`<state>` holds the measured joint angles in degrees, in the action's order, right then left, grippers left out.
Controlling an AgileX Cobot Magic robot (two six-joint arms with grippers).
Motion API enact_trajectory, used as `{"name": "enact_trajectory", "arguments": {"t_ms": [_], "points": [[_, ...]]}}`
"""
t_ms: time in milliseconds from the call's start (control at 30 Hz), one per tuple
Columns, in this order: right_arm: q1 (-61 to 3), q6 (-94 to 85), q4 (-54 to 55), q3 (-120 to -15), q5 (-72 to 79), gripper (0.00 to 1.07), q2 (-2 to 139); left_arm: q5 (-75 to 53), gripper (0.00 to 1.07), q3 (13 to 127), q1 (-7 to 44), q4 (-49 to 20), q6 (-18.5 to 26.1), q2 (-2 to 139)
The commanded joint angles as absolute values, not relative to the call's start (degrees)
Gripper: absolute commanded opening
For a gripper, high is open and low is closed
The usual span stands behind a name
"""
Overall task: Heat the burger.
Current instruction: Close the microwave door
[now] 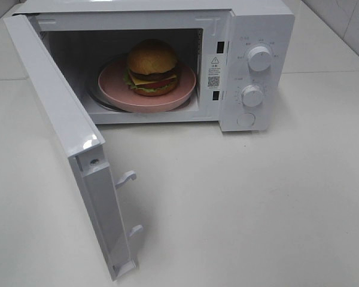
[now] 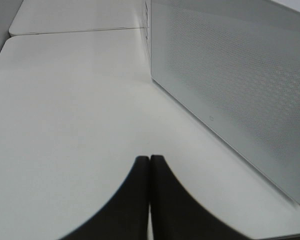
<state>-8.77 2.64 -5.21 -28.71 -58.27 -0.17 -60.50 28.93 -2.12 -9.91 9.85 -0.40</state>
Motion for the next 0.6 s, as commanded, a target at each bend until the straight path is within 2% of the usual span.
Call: {"name": "enact_trajectory", "arguments": {"t_ms": [33,600], "points": [[-8.54,2.23,-5.33,-28.53,-57.3,0.55,-1.49,-59.82,0.0,28.76,-1.89,-10.14,10.03,-1.38],[-8.54,2.23,-5.33,-28.53,-57.3,0.55,-1.49,-59.82,0.0,28.76,-1.89,-10.14,10.03,-1.38]]}}
